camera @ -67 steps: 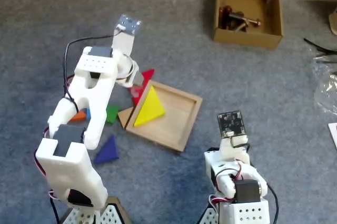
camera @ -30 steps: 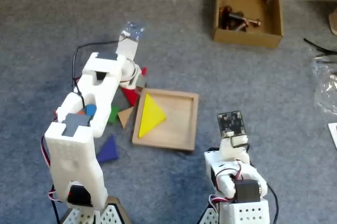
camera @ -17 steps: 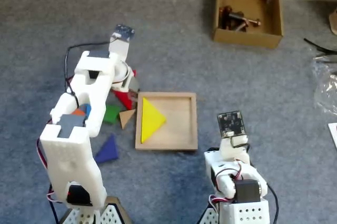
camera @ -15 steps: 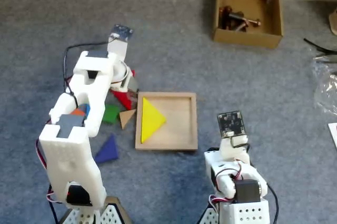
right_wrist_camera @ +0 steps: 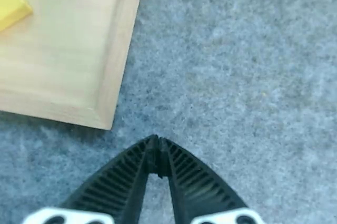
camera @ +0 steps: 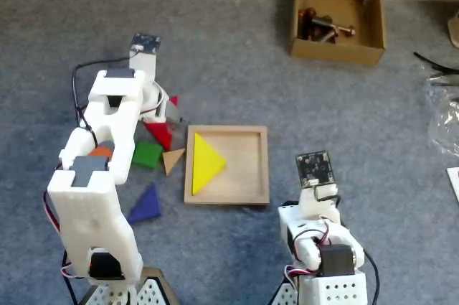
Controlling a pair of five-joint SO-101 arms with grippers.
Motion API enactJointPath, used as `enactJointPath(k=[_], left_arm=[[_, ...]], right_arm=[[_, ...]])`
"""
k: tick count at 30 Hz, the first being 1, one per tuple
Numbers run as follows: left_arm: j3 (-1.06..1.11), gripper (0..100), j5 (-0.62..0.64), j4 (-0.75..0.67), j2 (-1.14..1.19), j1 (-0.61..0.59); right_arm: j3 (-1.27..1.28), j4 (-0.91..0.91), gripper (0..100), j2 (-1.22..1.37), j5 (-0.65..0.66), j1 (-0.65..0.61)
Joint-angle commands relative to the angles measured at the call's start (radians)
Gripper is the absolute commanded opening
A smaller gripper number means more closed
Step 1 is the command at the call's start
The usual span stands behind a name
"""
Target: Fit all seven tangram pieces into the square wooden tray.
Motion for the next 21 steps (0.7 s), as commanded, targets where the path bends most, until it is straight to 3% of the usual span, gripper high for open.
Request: enactJointPath(k=[1,7,21], left_arm=[[-0.018,31,0.014,0.029,-0.068,-0.019],[-0.082,31,0.014,0.132,-0.068,-0.019],[-0.084,31,0.008,0.132,-0.059,-0.013]], right_arm=[[0.117,-0.018,0.5,-0.008,-0.008,-0.01],[0.117,-0.018,0.5,-0.008,-0.008,-0.01],[0.117,-0.018,0.5,-0.008,-0.008,-0.01]])
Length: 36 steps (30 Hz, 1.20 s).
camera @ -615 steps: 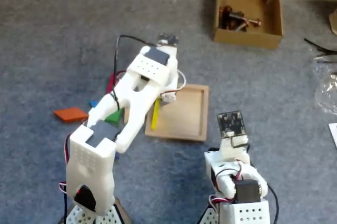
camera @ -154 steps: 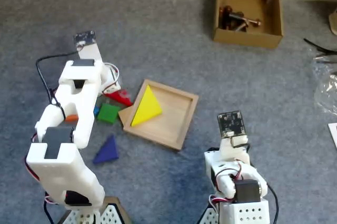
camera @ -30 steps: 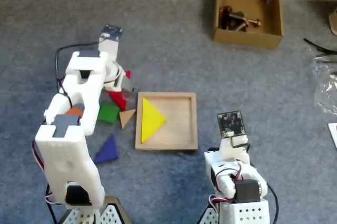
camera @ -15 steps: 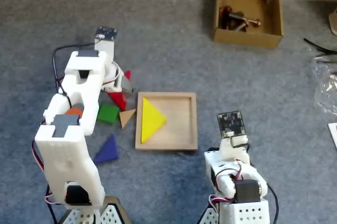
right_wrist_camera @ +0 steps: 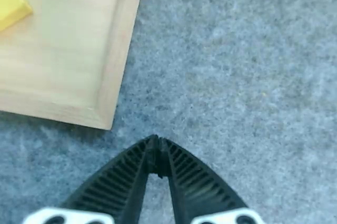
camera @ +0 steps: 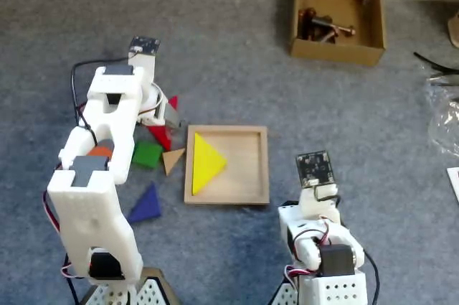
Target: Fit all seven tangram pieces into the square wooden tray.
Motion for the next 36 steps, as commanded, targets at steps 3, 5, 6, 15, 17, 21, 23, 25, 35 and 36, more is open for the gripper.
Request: enactJointPath(k=[3,5,6,15,17,21,23,25,35,36], left_arm=[[-0.039,31,0.005,-0.025,-0.059,-0.013],[-0.038,31,0.003,-0.031,-0.059,-0.013],[-0.038,31,0.003,-0.031,-0.059,-0.013],[-0.038,31,0.003,-0.032,-0.058,-0.012],[-0.038,31,0.003,-0.032,-0.058,-0.012],[-0.038,31,0.003,-0.032,-0.058,-0.001],[-0.038,31,0.003,-0.032,-0.058,0.005],[-0.038,31,0.003,-0.032,-0.058,0.007],[-0.038,31,0.006,-0.028,-0.058,0.008],[-0.038,31,0.006,-0.028,-0.056,0.008]], right_arm=[[0.117,-0.018,0.5,-0.008,-0.008,-0.01],[0.117,-0.018,0.5,-0.008,-0.008,-0.01],[0.117,-0.018,0.5,-0.008,-0.008,-0.01],[0.117,-0.018,0.5,-0.008,-0.008,-0.01],[0.117,-0.018,0.5,-0.008,-0.008,-0.01],[0.117,-0.018,0.5,-0.008,-0.008,-0.01],[0.117,-0.018,0.5,-0.008,-0.008,-0.01],[0.117,-0.018,0.5,-0.008,-0.008,-0.01],[0.117,-0.018,0.5,-0.008,-0.008,-0.01],[0.117,-0.018,0.5,-0.008,-0.008,-0.01]])
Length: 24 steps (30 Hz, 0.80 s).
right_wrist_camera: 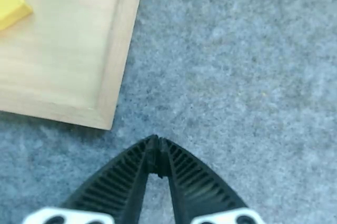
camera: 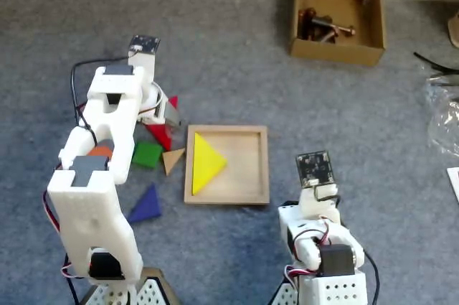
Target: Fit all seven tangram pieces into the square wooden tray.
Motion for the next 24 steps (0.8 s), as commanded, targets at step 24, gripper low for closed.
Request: enactJointPath(k=[24], left_arm=[[-0.036,13,0.008,-0.005,-0.056,0.008]], right_arm=[[0.117,-0.018,0.5,-0.008,-0.008,-0.01]])
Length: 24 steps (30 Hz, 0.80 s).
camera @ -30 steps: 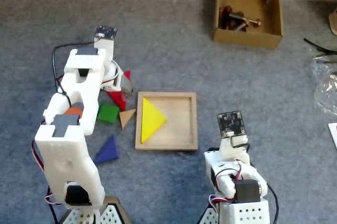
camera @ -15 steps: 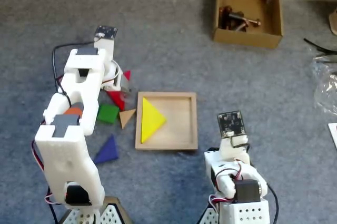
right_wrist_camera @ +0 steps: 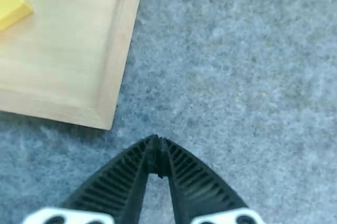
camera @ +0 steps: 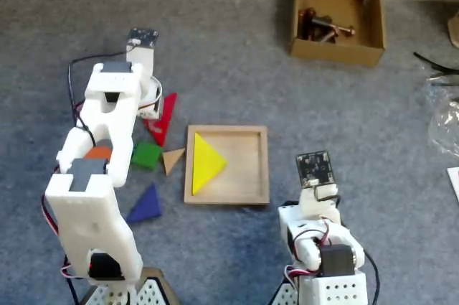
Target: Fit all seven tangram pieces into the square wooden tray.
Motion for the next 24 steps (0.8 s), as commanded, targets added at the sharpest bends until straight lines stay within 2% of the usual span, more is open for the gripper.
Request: enactJointPath(k=[1,5,11,20,24], left_arm=[[-0.022,13,0.002,-0.005,-0.035,0.007],[-0.022,15,-0.002,-0.008,-0.035,0.007],[-0.027,30,-0.002,-0.003,-0.038,0.007],[-0.044,31,-0.002,-0.008,-0.042,0.031],[-0.108,31,-0.064,-0.002,-0.036,0.033]], right_arm=[[0.117,-0.018,0.5,-0.008,-0.008,-0.01],[0.117,-0.018,0.5,-0.008,-0.008,-0.01],[0.117,-0.018,0.5,-0.008,-0.008,-0.01],[0.117,-0.018,0.5,-0.008,-0.008,-0.01],[0.117,-0.018,0.5,-0.008,-0.008,-0.01]])
